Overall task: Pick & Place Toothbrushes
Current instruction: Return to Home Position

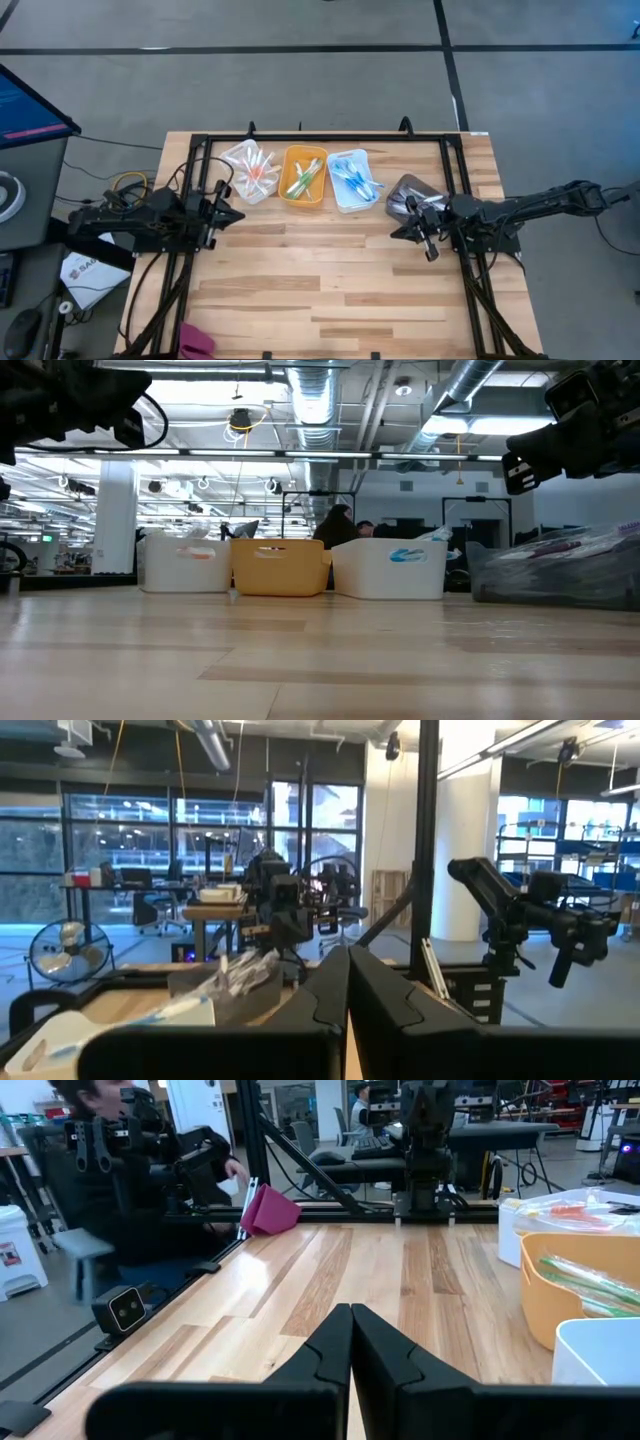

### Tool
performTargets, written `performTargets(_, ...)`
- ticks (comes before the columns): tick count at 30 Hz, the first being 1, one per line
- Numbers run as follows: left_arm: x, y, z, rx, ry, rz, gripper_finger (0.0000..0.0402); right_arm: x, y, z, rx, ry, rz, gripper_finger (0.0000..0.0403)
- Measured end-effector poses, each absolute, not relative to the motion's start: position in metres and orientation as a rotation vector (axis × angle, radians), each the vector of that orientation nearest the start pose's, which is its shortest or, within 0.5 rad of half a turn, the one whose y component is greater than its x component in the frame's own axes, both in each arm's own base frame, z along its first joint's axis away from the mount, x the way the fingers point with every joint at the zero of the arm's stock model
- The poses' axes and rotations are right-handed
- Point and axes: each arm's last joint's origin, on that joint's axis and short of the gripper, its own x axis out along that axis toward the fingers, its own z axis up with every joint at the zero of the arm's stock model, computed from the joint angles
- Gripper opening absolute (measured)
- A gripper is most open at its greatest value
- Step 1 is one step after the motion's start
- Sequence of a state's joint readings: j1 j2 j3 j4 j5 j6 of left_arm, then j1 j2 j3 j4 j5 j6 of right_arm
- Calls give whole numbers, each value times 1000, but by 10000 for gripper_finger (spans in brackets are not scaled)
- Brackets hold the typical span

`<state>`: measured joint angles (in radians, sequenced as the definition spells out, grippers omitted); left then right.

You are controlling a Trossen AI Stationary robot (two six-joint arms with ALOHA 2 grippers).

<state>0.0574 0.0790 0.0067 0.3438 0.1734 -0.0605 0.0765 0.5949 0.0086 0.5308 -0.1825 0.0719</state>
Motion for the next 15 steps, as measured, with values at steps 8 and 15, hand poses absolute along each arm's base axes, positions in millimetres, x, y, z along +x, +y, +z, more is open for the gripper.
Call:
performTargets(8, 104, 1, 188, -36, -207, -122, 1, 134, 16, 161, 74, 65, 257, 3)
performTargets(15, 108, 1, 183, -42, -158, -121, 1, 134, 16, 160, 74, 65, 257, 3)
